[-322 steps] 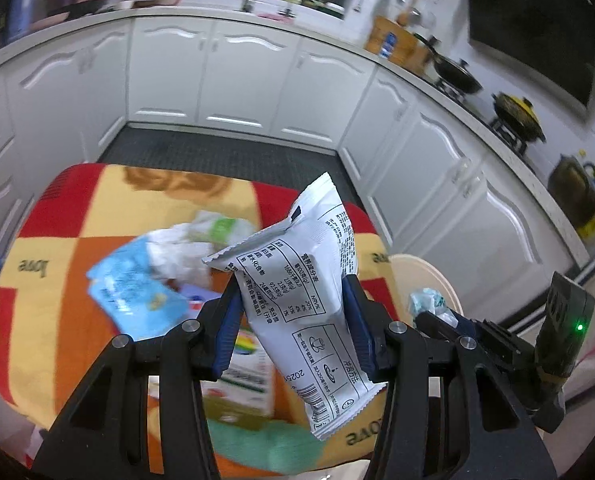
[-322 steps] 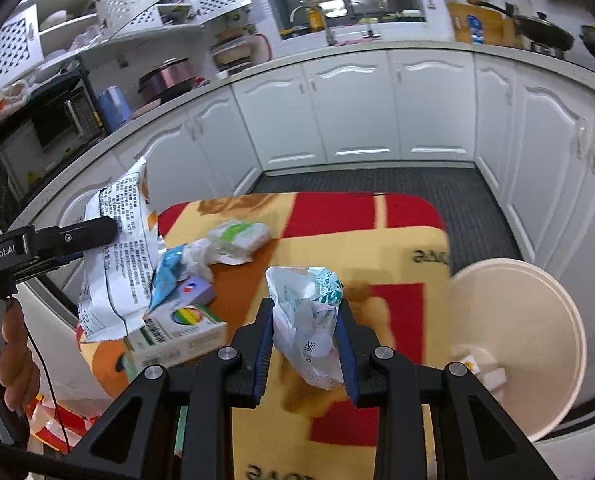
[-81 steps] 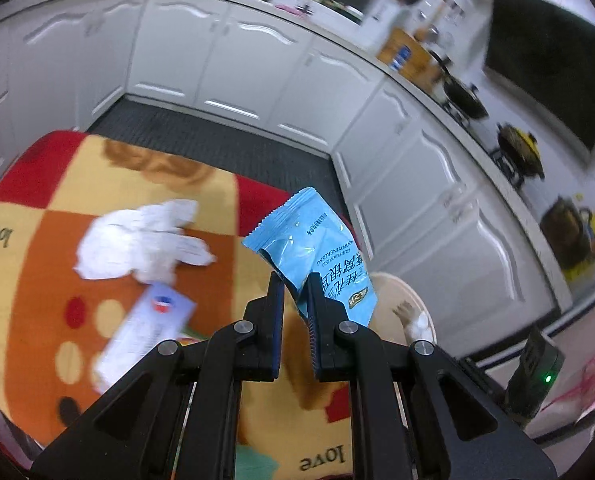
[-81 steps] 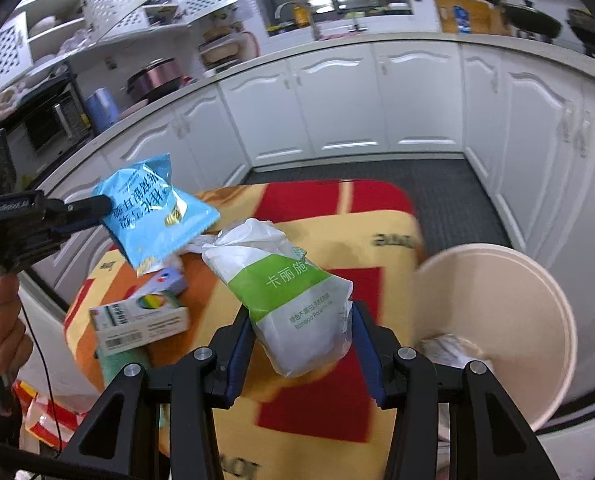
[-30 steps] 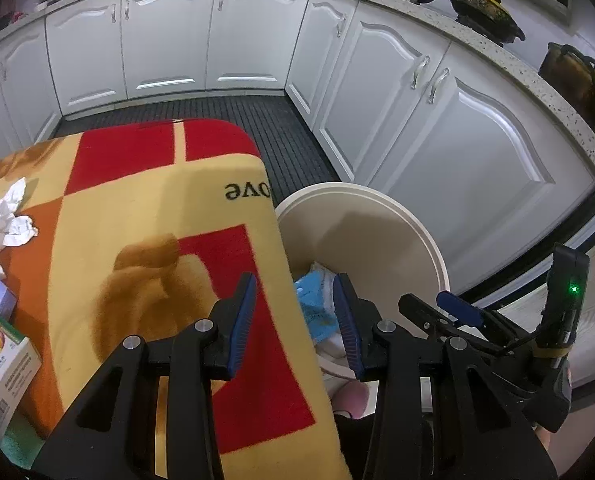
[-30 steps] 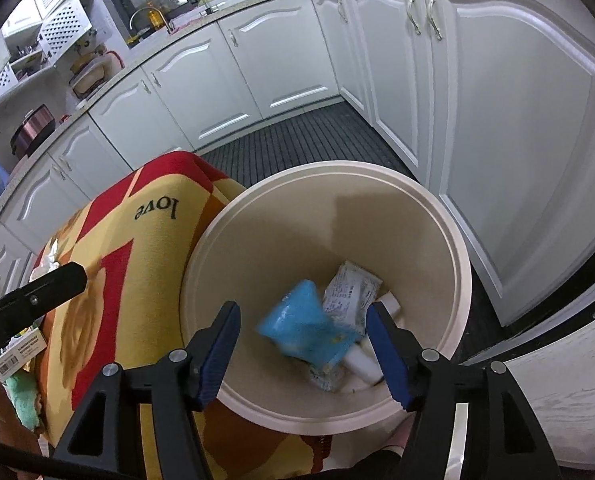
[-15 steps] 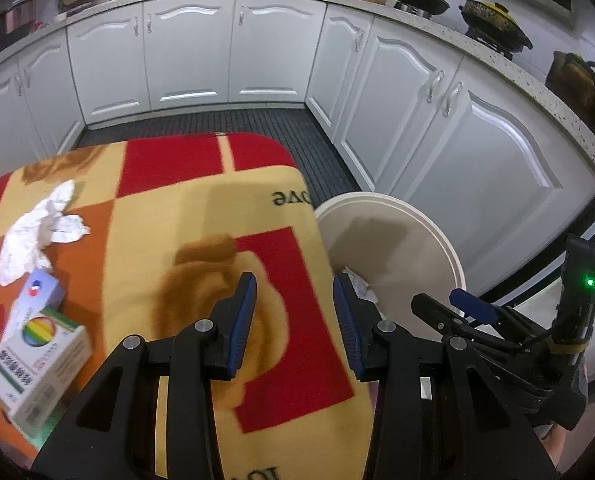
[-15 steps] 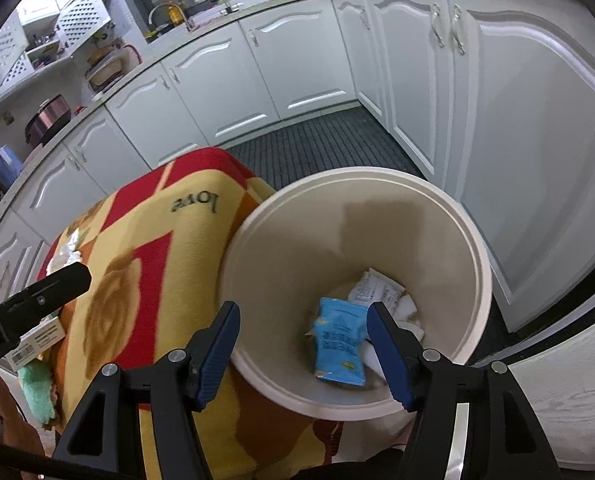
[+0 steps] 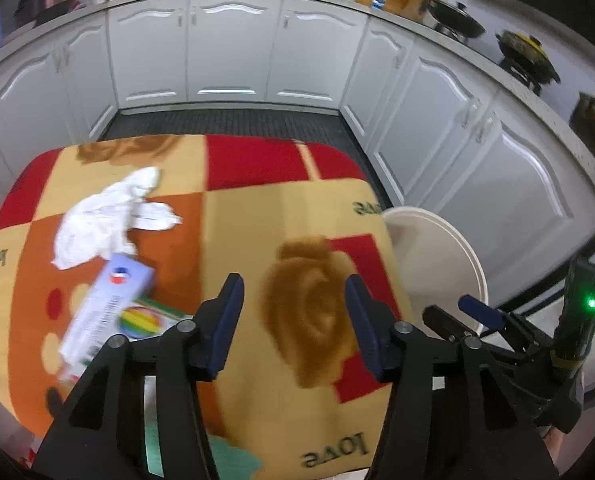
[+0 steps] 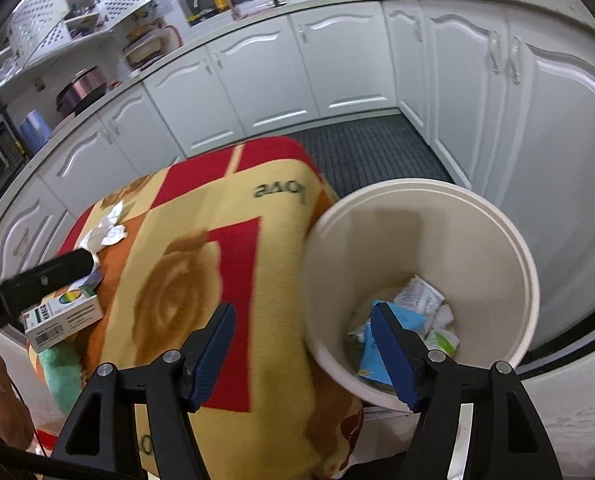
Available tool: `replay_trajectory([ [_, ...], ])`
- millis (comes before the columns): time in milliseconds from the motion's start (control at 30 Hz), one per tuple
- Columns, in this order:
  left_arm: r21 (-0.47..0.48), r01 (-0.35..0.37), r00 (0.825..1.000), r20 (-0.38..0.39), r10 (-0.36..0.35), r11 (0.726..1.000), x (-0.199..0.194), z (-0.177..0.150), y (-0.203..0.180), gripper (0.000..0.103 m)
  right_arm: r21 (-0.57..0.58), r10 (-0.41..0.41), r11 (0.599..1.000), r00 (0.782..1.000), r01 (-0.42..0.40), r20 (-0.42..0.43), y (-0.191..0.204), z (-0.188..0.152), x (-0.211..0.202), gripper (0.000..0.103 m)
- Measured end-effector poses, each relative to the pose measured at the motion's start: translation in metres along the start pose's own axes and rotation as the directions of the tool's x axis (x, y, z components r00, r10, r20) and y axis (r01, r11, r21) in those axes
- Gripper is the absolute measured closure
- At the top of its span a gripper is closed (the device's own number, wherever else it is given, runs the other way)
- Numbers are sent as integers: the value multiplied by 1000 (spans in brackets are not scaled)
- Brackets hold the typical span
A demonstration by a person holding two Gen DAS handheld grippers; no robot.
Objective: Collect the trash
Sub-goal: 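Move both open tools back over the remaining trash on the table, then grasp the white crumpled tissue with the left tool while the right tool grasps the Watermelon Frost box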
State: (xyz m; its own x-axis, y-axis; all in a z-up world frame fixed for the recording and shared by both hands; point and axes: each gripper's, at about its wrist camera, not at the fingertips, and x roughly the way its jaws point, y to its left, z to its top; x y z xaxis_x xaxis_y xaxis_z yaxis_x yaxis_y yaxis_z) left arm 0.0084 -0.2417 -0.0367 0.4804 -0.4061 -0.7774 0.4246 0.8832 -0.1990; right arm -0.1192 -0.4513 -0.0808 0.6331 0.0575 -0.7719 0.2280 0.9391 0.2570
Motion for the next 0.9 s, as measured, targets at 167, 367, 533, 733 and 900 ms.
replay_trajectory([
  [167,-38,-41,999,-9,41,998,-12,14,47,50,-29,38,999,999,-38,-14,25,2,6,36],
  [367,-120,-112,994,-25,110,986,-13,32,115,46,-92,95,991,994,-99,-46,61,2,17,35],
  [533,-156,-143,987,-93,130,977,13,37,154,46,-146,112,981,990,-124,-87,87,-3,32,35],
  [733,-160,-162,981,-137,140,974,53,47,172,46,-168,115,977,986,-134,-118,102,-6,43,35],
  [900,-164,-152,981,-149,128,975,76,60,176,46,-186,132,970,983,-155,-130,112,-7,43,35],
])
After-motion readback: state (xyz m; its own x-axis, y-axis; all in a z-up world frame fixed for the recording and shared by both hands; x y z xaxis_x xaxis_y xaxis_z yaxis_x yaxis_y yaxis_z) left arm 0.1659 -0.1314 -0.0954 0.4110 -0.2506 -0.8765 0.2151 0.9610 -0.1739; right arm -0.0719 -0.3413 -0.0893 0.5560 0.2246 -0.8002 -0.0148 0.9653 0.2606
